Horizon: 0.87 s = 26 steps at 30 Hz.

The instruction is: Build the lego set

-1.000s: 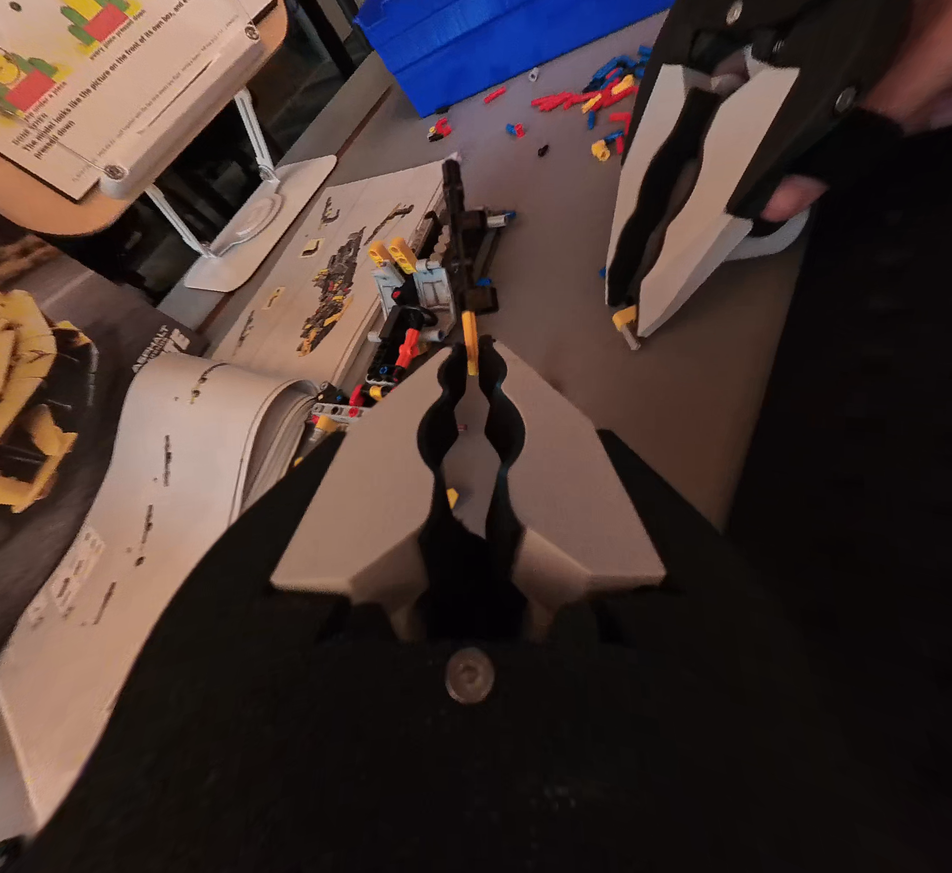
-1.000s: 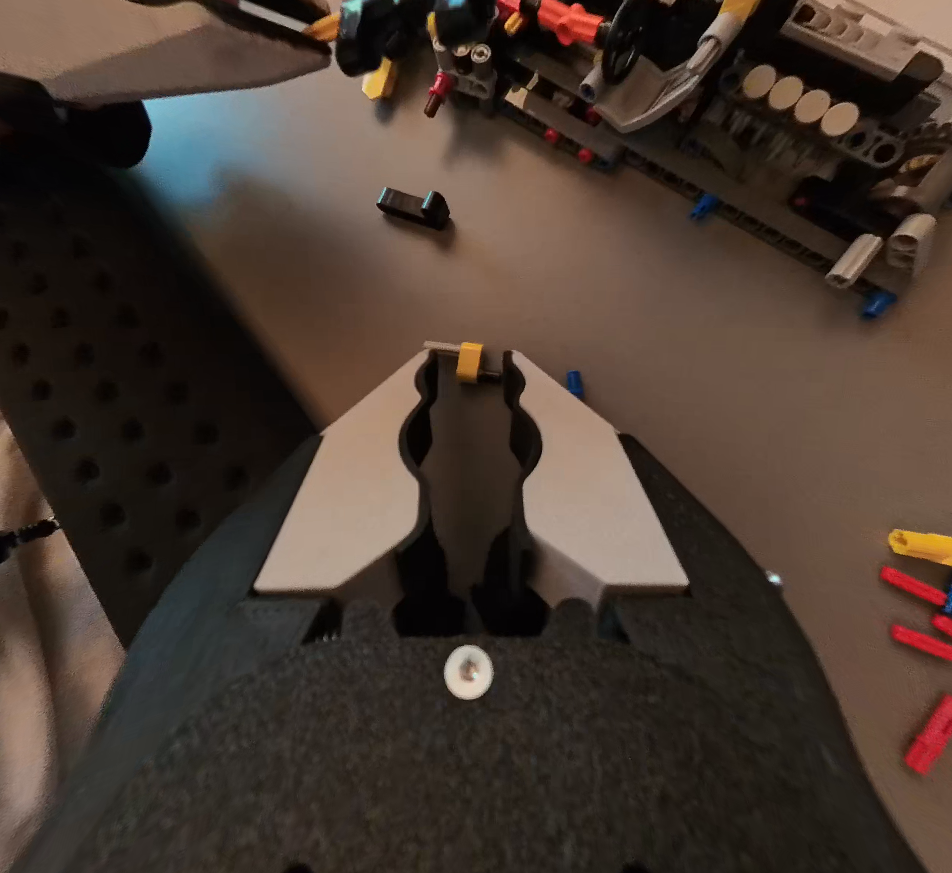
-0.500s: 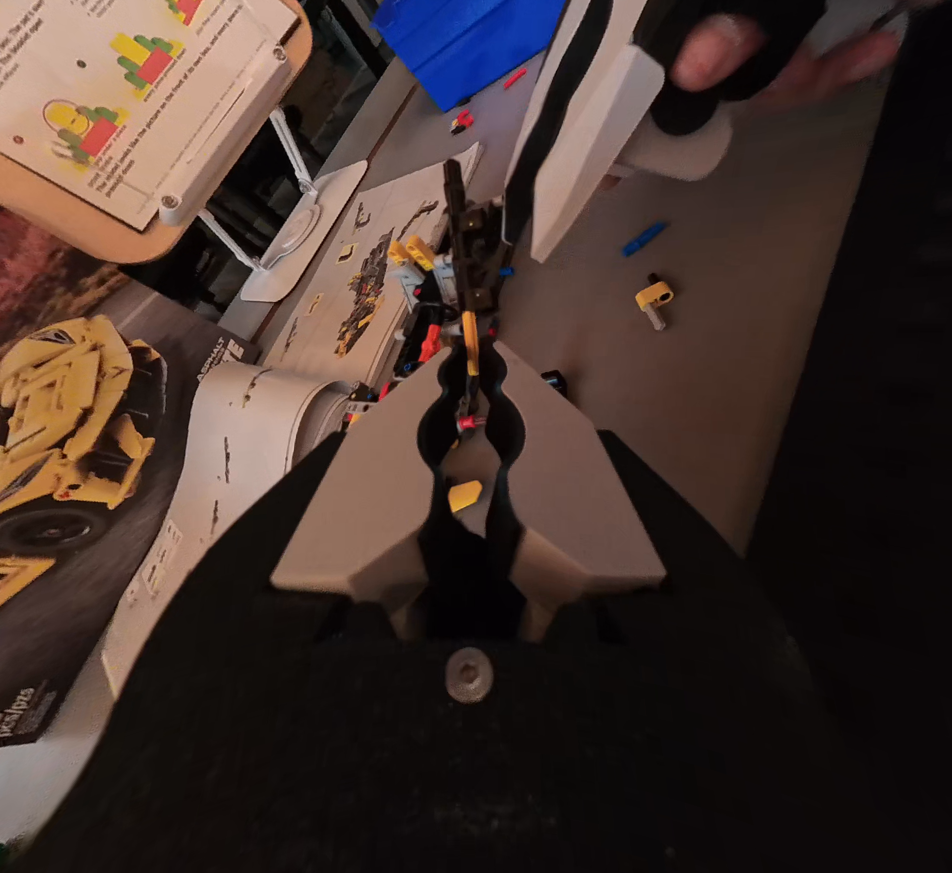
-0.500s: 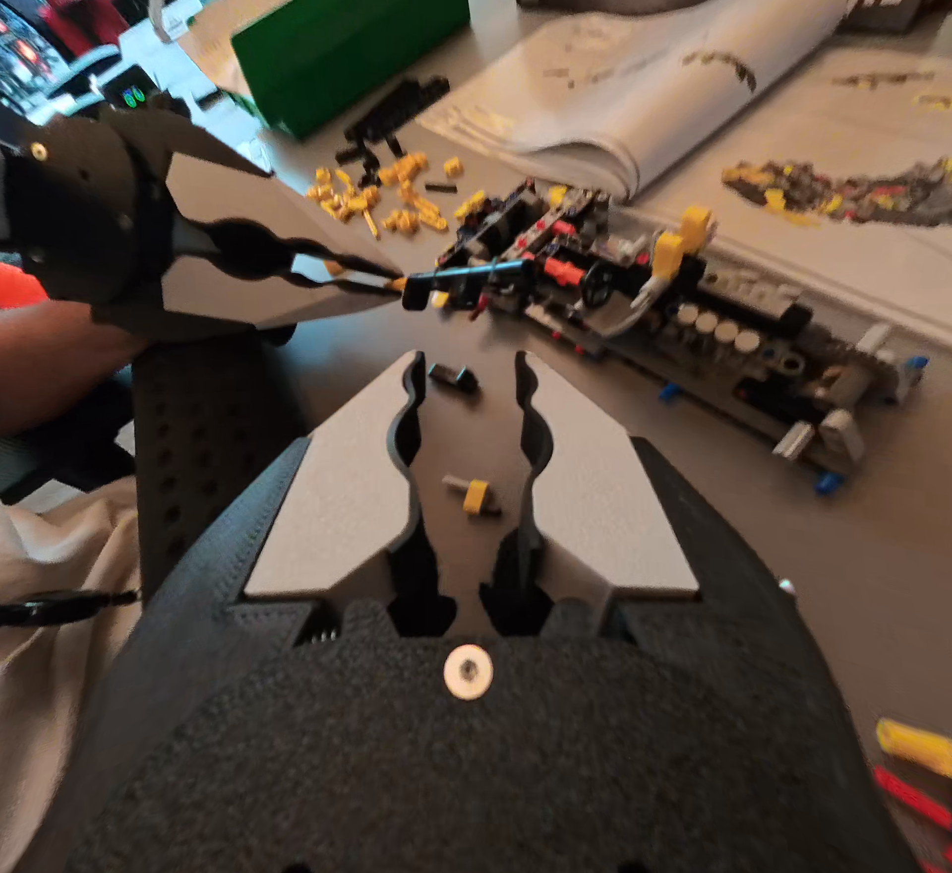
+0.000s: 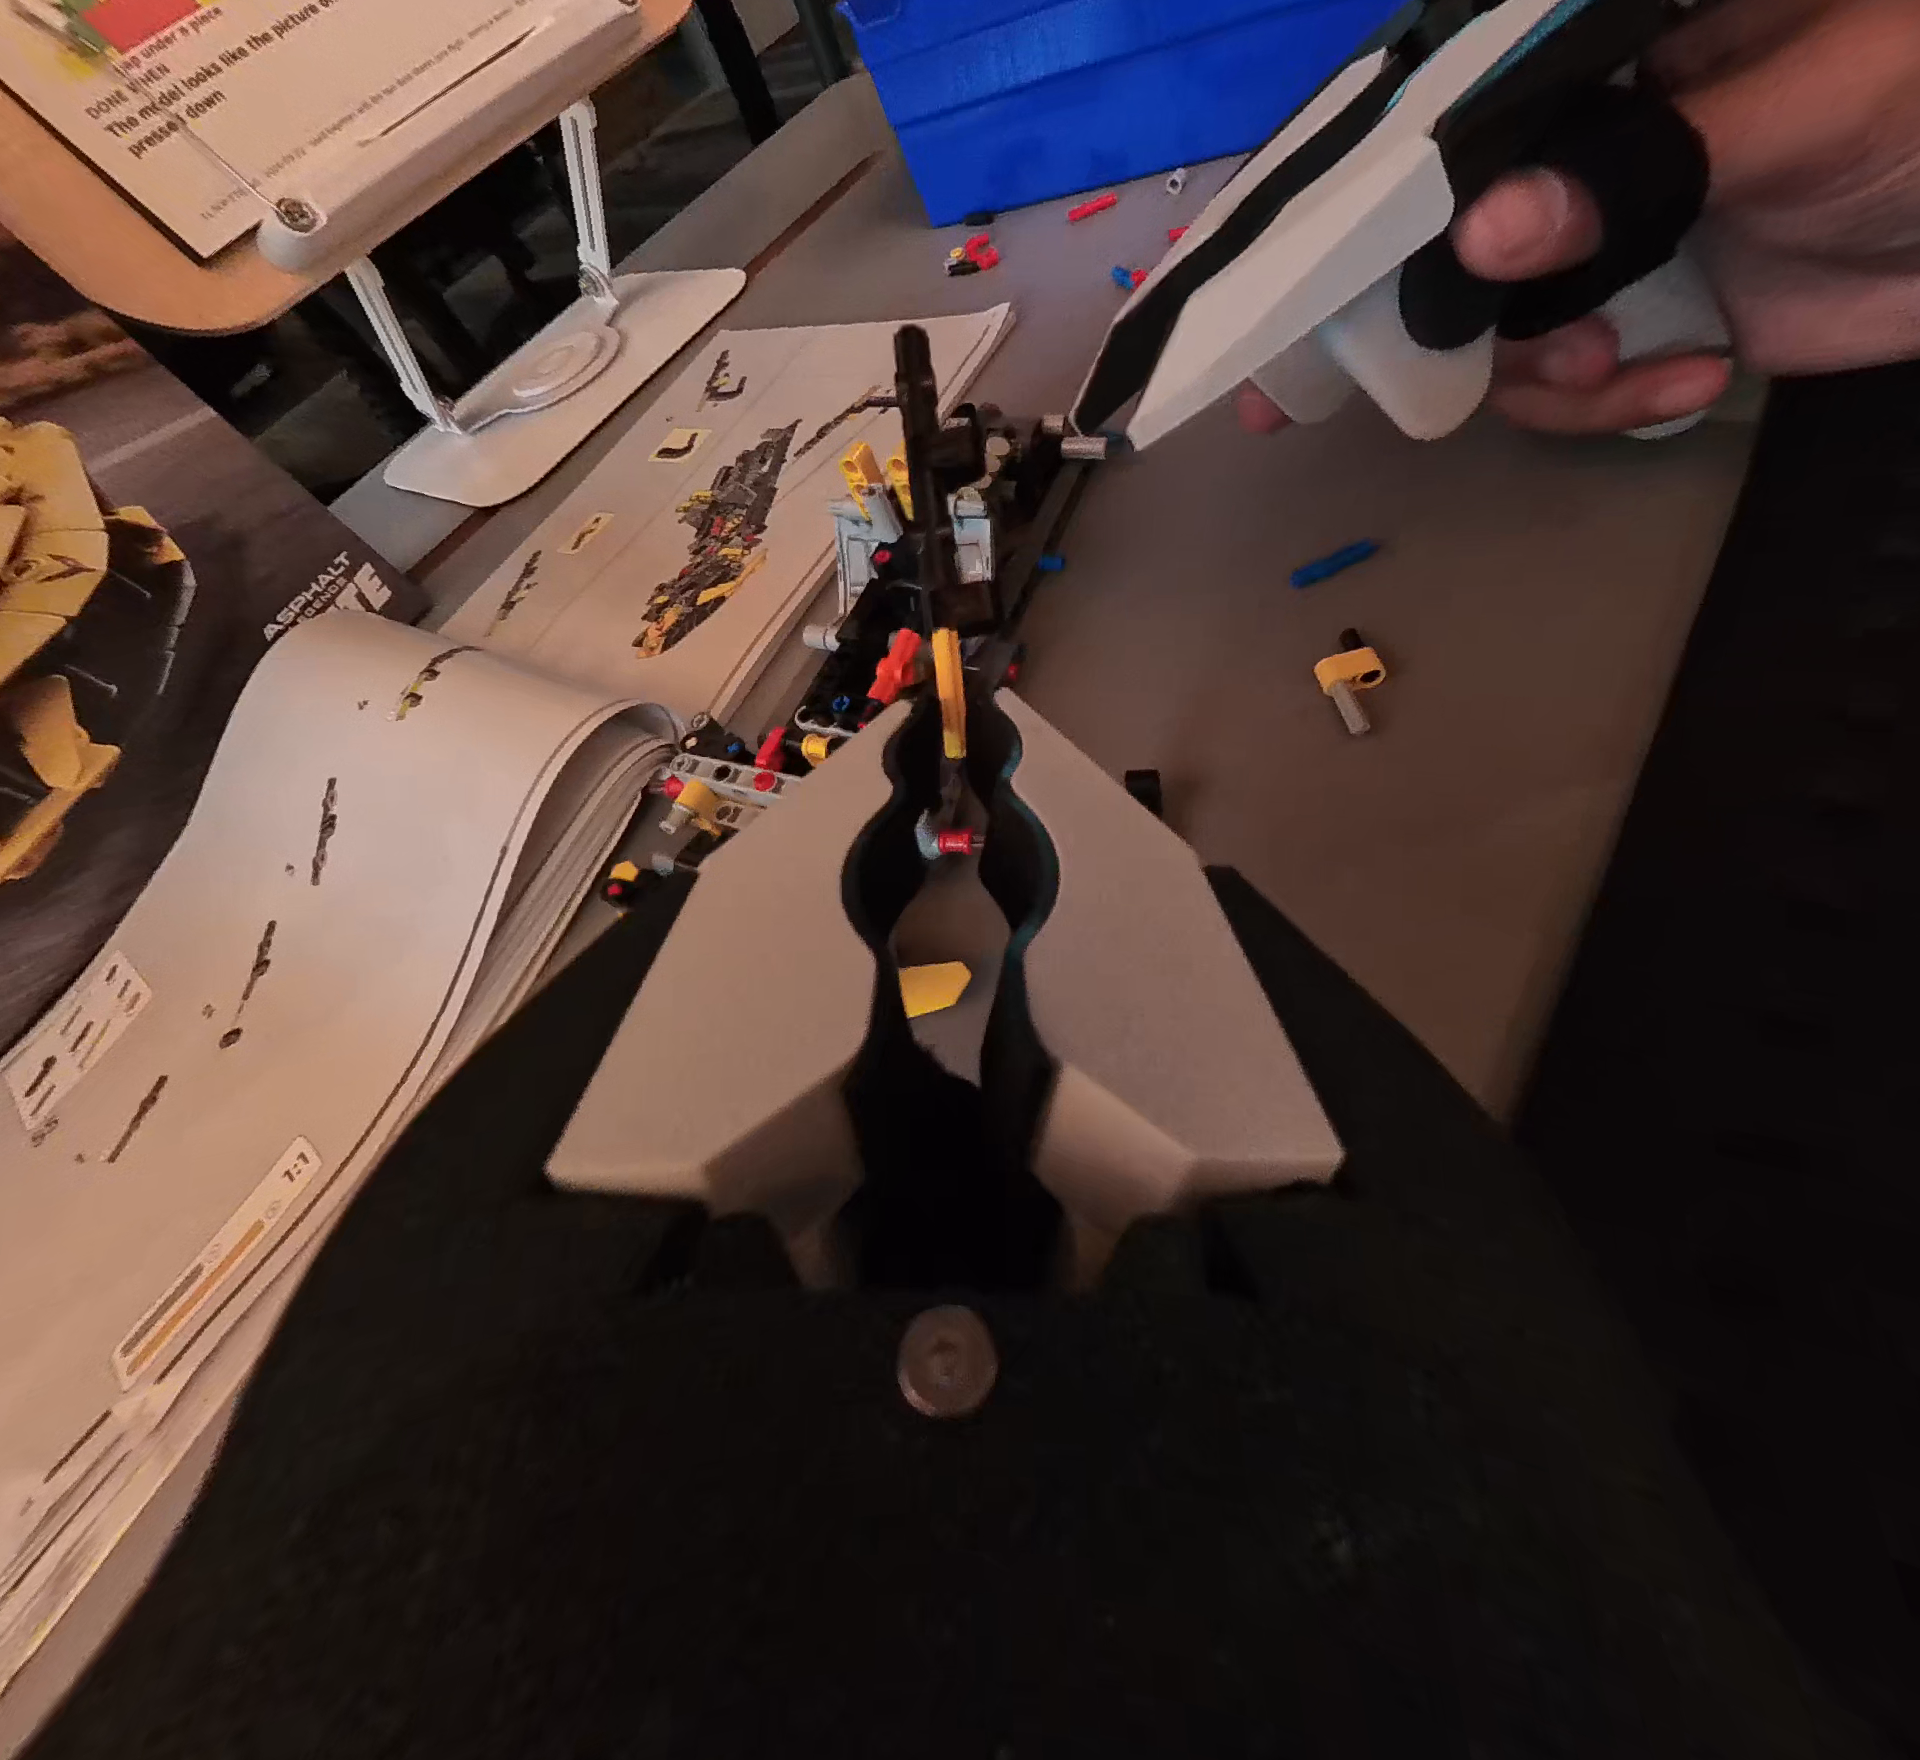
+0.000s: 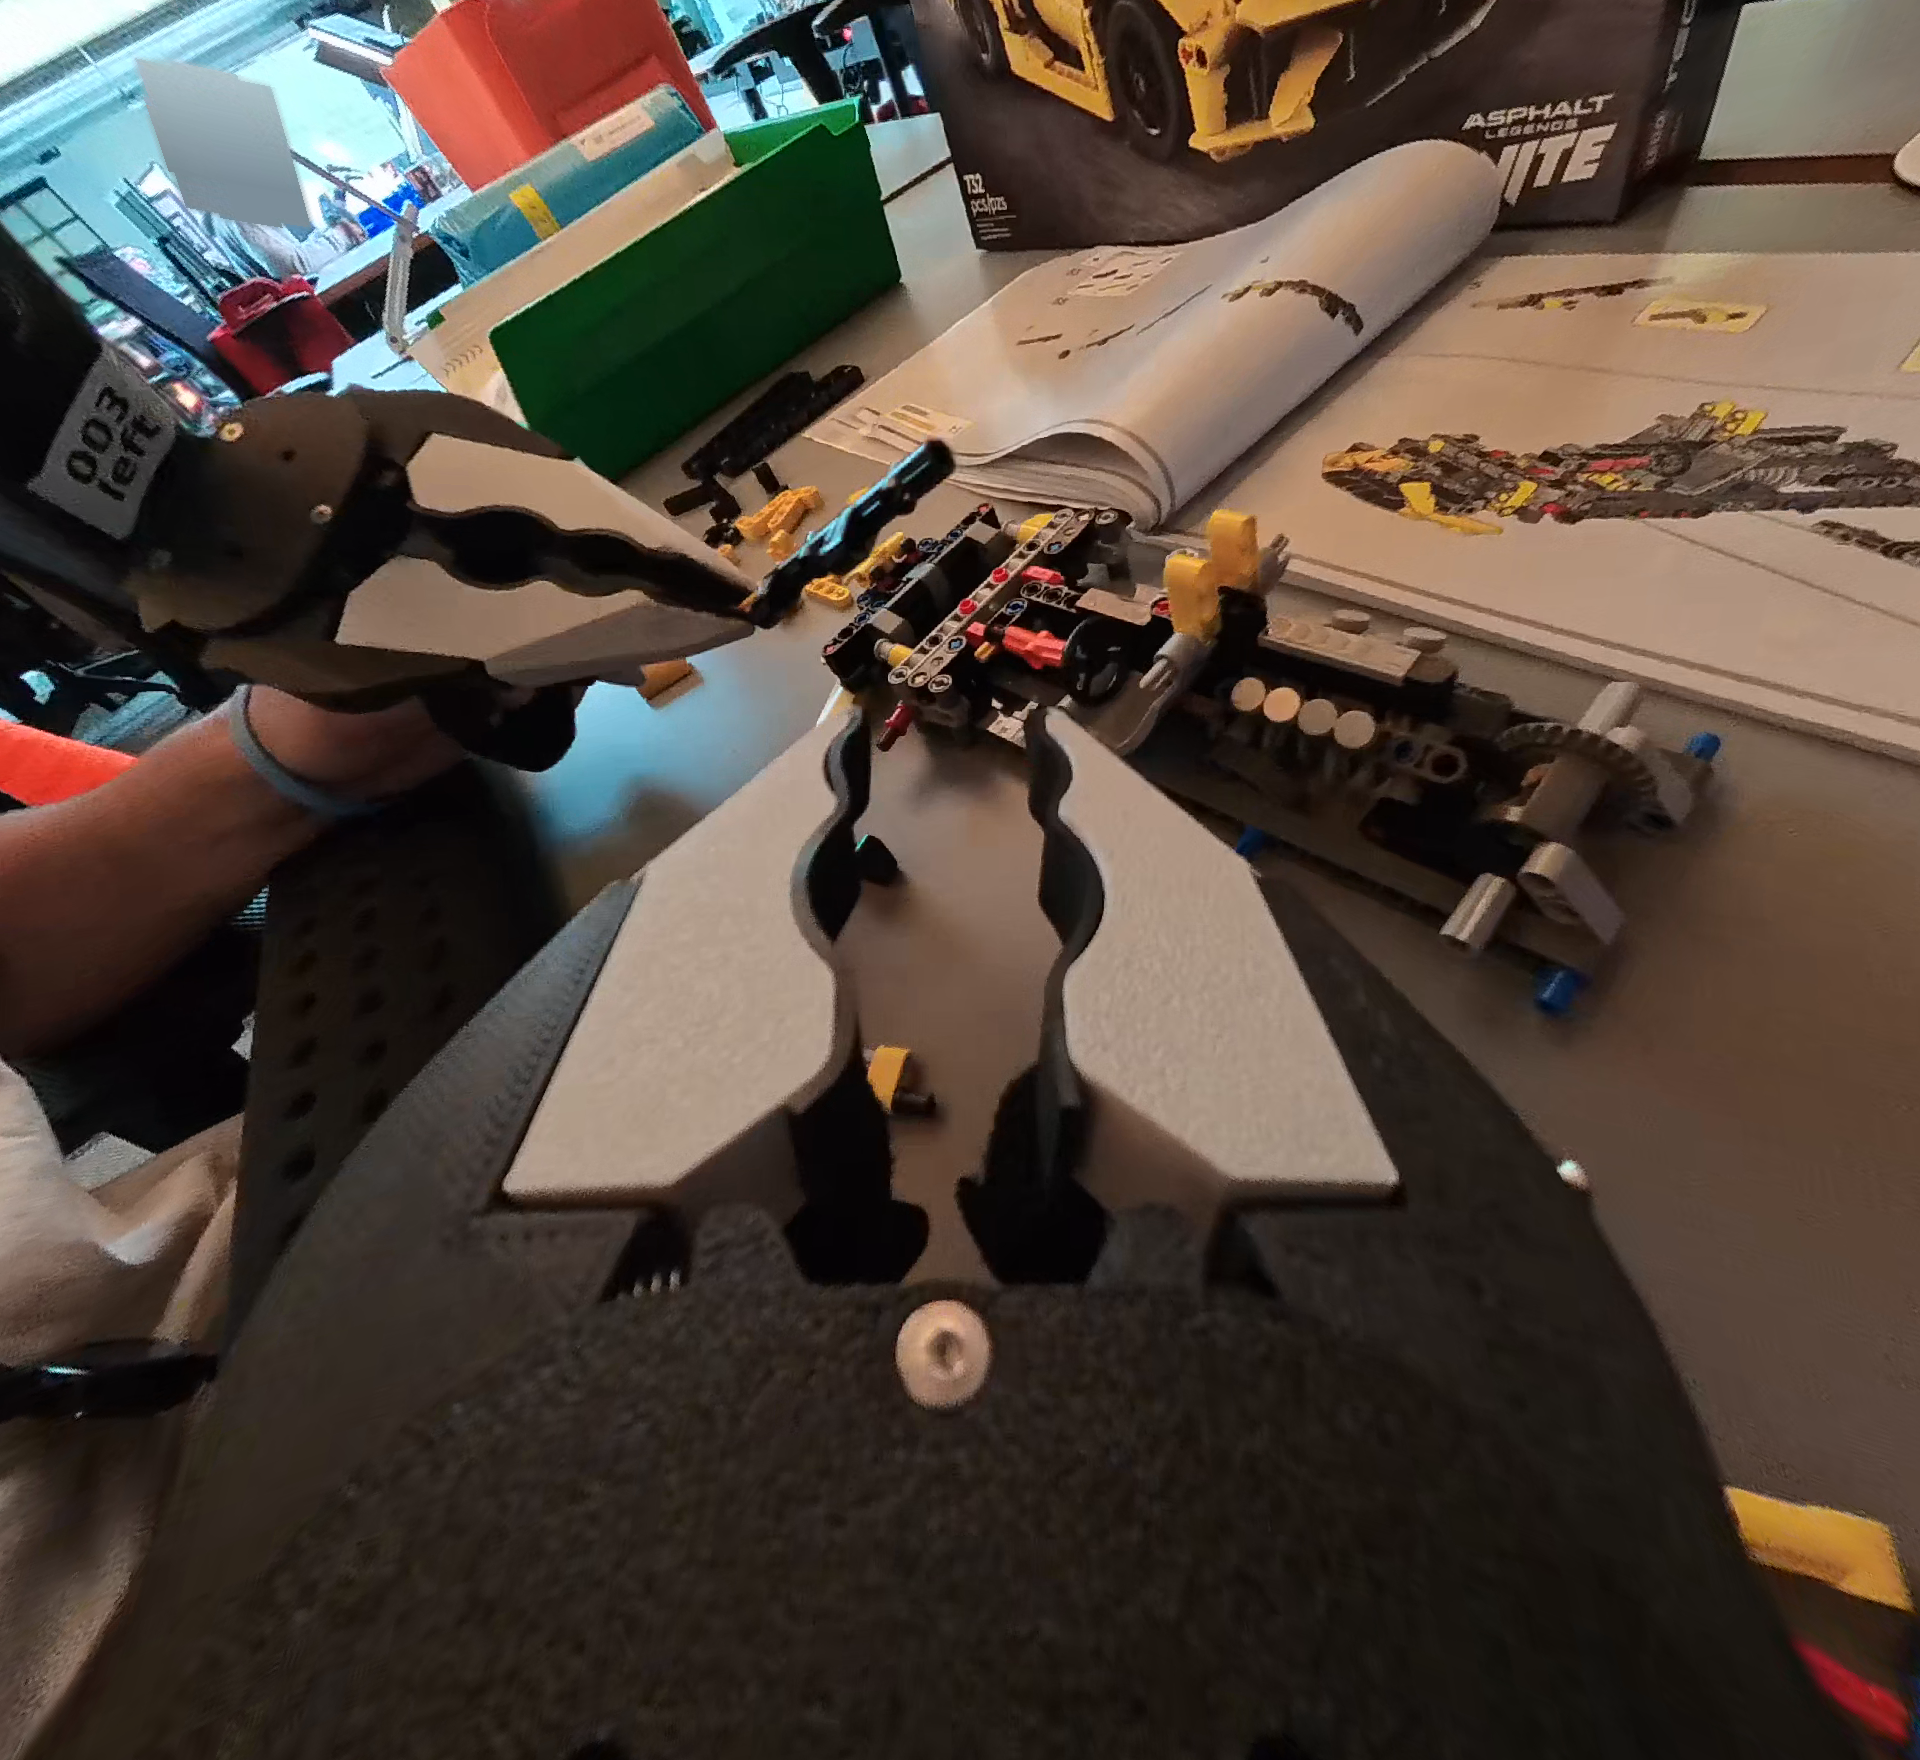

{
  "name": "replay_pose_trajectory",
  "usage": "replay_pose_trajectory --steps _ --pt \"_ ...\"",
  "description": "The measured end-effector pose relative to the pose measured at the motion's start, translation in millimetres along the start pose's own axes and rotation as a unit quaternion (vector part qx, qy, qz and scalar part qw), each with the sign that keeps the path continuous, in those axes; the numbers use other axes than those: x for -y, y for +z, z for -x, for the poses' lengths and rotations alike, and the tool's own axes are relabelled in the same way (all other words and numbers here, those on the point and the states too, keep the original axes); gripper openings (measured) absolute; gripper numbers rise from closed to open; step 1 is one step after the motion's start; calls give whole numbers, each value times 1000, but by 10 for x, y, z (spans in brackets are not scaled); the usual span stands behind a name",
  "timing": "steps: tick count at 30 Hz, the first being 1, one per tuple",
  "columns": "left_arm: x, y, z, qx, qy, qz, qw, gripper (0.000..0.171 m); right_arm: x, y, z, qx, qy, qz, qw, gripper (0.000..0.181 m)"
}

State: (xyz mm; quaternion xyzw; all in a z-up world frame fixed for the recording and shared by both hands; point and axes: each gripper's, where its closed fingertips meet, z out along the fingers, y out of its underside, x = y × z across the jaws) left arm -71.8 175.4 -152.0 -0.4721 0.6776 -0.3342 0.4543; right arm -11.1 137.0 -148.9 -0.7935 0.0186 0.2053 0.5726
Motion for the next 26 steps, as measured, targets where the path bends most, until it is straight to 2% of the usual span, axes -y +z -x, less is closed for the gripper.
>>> replay_pose_trajectory --steps 17,22,26 --pt "-17 19 -2 13 25 7 1000 1 9 1 38 16 6 -4 1000 27" --pt "-18 32 -22 51 114 18 992 2 23 -9 59 26 12 -9 1000 27" --pt "-40 64 -80 84 214 35 973 1 24 -13 85 39 23 -10 999 26"
